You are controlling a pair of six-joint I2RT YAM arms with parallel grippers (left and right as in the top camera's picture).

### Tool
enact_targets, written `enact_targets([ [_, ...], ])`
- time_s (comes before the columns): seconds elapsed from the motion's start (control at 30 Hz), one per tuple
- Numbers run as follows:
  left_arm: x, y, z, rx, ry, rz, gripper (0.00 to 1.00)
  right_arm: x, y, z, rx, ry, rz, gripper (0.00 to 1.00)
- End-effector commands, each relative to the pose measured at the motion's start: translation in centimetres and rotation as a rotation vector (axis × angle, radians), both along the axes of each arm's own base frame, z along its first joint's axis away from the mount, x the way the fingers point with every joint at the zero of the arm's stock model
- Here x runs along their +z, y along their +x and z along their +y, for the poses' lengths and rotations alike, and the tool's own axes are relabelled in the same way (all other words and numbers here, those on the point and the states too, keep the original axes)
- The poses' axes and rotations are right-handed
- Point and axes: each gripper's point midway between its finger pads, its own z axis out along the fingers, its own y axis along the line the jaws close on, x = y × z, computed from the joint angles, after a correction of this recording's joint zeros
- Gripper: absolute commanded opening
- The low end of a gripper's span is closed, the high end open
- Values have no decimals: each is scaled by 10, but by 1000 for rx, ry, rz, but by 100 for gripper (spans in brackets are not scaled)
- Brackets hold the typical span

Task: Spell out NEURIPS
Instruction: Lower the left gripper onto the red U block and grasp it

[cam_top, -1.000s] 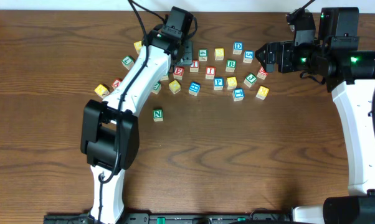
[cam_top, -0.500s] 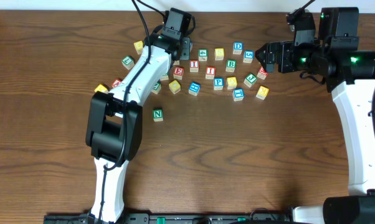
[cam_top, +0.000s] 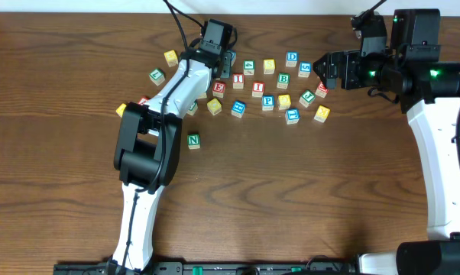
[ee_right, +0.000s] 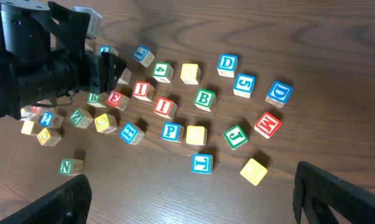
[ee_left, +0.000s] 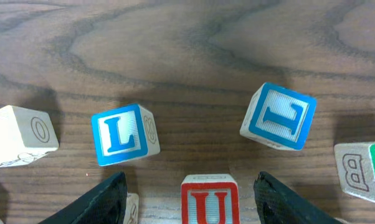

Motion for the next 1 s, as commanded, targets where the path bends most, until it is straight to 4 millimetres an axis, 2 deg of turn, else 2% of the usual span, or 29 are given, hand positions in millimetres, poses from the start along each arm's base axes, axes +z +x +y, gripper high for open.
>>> enact_targets([
  [0.0,-8,3,6,5,33,3,64,-4,0,0,10,-1,7,99],
  [0.17,-25,0,8,6,45,37,64,-4,0,0,10,-1,7,99],
  [0.43,-24,2,7,5,40,25,64,-4,0,0,10,-1,7,99],
  [0.6,-25,1,6,7,40,29,55,-4,0,0,9,-1,7,99],
  [0.97,-29,-6,-2,-2,37,48,47,-4,0,0,10,-1,7,99],
])
